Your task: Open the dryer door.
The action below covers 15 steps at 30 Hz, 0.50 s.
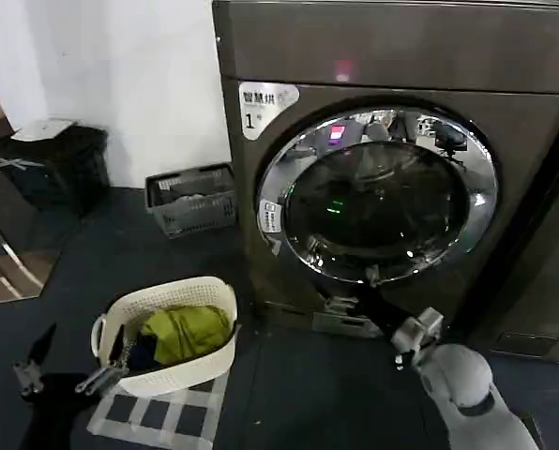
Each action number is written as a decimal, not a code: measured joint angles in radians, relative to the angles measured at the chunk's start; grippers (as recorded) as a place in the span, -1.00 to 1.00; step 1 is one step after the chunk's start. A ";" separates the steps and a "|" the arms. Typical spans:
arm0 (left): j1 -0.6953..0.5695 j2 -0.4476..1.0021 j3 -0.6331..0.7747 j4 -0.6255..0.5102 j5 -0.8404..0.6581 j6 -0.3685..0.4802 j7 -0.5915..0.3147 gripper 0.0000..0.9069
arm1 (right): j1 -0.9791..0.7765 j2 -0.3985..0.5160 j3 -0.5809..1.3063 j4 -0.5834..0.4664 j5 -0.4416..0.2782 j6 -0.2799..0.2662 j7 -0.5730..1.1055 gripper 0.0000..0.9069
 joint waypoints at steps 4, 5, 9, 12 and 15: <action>0.001 -0.002 0.002 -0.001 -0.002 0.001 -0.003 1.00 | 0.030 0.012 -0.027 -0.026 -0.005 0.000 0.004 1.00; 0.002 -0.002 0.002 -0.001 -0.002 0.001 -0.004 1.00 | 0.038 0.016 -0.034 -0.033 -0.005 0.000 0.008 1.00; 0.006 -0.002 0.002 -0.002 -0.002 0.001 -0.006 1.00 | 0.068 0.025 -0.053 -0.058 -0.005 0.000 0.012 1.00; 0.005 -0.003 0.004 -0.006 -0.002 0.002 -0.006 1.00 | 0.088 0.030 -0.063 -0.074 -0.003 0.000 0.014 1.00; 0.006 -0.003 0.003 -0.007 -0.002 0.002 -0.007 1.00 | 0.105 0.032 -0.075 -0.091 0.000 0.002 0.020 1.00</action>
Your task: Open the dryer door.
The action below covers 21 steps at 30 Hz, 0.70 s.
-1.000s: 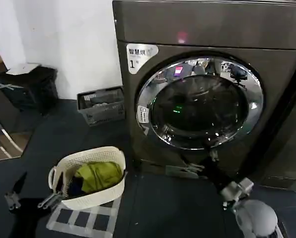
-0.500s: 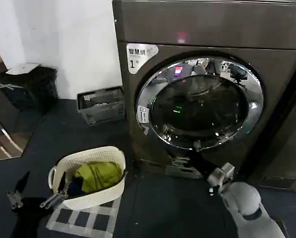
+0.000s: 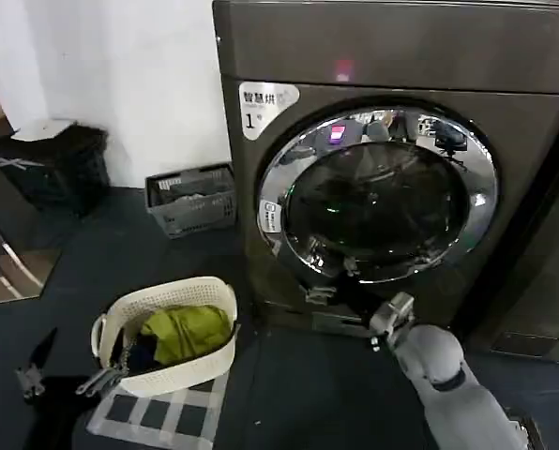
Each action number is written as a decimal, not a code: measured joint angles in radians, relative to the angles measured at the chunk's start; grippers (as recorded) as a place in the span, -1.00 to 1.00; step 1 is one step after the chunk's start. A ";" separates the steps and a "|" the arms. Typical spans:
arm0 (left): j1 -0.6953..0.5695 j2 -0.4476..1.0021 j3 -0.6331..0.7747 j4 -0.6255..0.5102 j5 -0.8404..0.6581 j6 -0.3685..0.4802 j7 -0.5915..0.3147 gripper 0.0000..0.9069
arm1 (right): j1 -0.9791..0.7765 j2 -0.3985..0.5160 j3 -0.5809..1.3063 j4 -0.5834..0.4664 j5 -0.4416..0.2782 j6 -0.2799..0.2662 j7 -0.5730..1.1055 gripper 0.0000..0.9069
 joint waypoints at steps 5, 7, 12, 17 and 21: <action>0.002 0.000 -0.002 0.000 0.000 -0.001 0.001 1.00 | 0.026 0.016 -0.017 -0.032 0.001 0.001 0.003 1.00; 0.001 -0.001 -0.002 0.001 0.000 -0.003 0.002 1.00 | 0.036 0.023 -0.021 -0.043 0.001 0.001 0.002 1.00; 0.002 -0.002 -0.002 0.009 0.000 -0.007 0.004 1.00 | 0.058 0.031 -0.038 -0.064 0.001 0.001 -0.003 1.00; 0.003 -0.006 0.000 0.009 0.002 -0.009 0.006 1.00 | 0.081 0.039 -0.050 -0.083 0.001 0.002 -0.002 1.00; 0.002 -0.006 0.001 0.014 0.002 -0.011 0.007 1.00 | 0.098 0.048 -0.055 -0.099 0.000 0.003 -0.002 1.00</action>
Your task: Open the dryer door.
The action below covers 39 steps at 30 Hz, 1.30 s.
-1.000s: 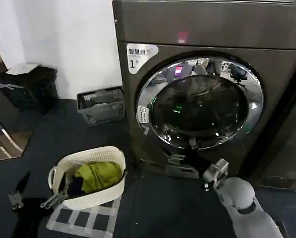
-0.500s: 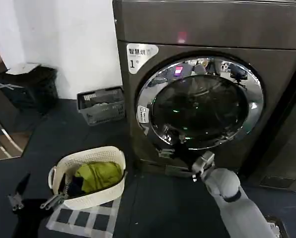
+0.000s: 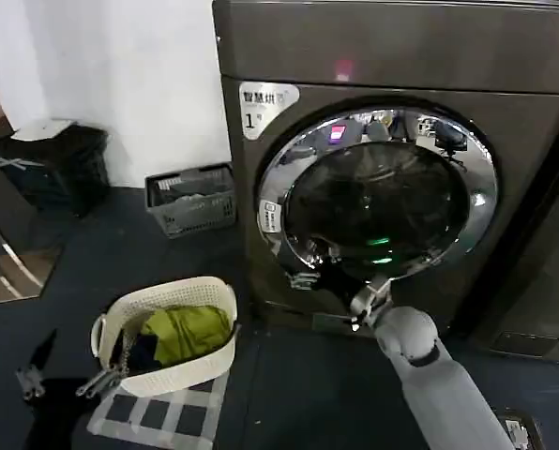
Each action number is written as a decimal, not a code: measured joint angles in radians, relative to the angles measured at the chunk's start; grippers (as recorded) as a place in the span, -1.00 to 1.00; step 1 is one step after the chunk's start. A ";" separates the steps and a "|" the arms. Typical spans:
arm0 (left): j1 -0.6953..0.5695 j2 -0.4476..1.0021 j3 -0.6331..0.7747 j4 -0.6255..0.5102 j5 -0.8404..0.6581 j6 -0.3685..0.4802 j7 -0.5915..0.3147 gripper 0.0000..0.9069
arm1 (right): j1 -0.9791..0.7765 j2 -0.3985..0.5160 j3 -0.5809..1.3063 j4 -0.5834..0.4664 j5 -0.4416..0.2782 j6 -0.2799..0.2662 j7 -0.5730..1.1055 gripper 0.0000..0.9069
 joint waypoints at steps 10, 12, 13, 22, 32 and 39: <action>0.000 0.000 -0.002 0.004 0.003 -0.004 -0.001 1.00 | 0.040 0.029 -0.029 -0.027 -0.003 -0.002 0.005 1.00; -0.001 0.000 -0.001 0.004 0.004 -0.004 -0.001 1.00 | 0.051 0.035 -0.036 -0.036 -0.003 -0.002 0.009 1.00; -0.001 -0.001 0.000 0.004 0.007 -0.004 -0.001 1.00 | 0.056 0.038 -0.039 -0.040 -0.003 -0.002 0.012 1.00; -0.005 -0.001 0.000 0.003 0.008 -0.006 -0.001 1.00 | 0.092 0.058 -0.059 -0.067 -0.002 -0.003 0.021 1.00; -0.005 -0.002 0.001 -0.001 0.008 -0.005 0.000 1.00 | 0.111 0.064 -0.076 -0.081 0.003 -0.012 0.015 1.00; -0.003 -0.002 -0.001 -0.006 0.008 -0.005 0.000 1.00 | 0.115 0.056 -0.081 -0.075 0.035 -0.011 0.005 1.00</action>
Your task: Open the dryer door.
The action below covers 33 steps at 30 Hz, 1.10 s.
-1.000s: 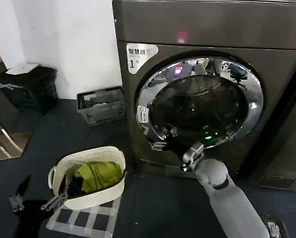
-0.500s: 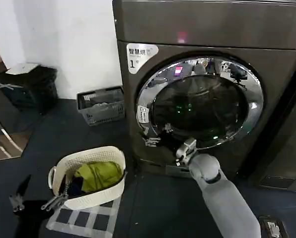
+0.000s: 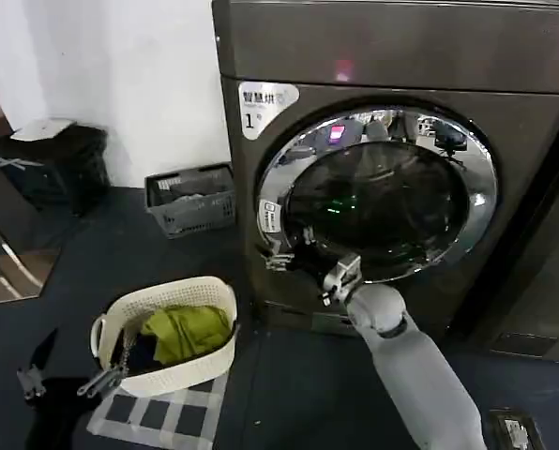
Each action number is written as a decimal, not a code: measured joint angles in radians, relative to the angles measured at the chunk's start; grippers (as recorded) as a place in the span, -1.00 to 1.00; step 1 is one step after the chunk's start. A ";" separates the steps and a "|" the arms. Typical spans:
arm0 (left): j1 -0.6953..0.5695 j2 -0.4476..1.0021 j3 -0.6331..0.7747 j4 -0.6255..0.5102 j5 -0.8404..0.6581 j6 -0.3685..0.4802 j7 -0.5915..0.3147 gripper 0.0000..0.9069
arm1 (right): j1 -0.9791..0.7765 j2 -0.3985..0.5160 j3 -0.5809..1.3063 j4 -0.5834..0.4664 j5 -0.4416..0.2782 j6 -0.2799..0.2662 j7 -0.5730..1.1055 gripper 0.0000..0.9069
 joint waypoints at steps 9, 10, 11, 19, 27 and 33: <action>-0.002 -0.002 0.003 -0.002 0.000 -0.001 0.000 1.00 | -0.023 -0.006 0.005 0.026 0.013 -0.003 -0.041 1.00; -0.002 -0.001 0.003 -0.002 0.000 -0.001 0.000 1.00 | -0.026 -0.009 0.007 0.032 0.014 -0.008 -0.050 1.00; -0.002 0.001 0.003 -0.002 0.000 -0.001 -0.001 1.00 | -0.030 -0.011 0.009 0.037 0.014 -0.015 -0.062 1.00; -0.011 0.007 0.001 0.003 -0.001 0.001 -0.002 1.00 | -0.052 -0.037 0.040 0.064 0.064 -0.034 -0.205 1.00; -0.022 0.010 -0.004 0.006 -0.016 0.016 -0.015 1.00 | -0.073 -0.072 0.059 0.073 0.121 -0.026 -0.326 1.00; -0.044 0.021 -0.018 0.010 -0.085 0.018 -0.019 1.00 | -0.085 -0.096 0.075 0.074 0.134 -0.004 -0.418 1.00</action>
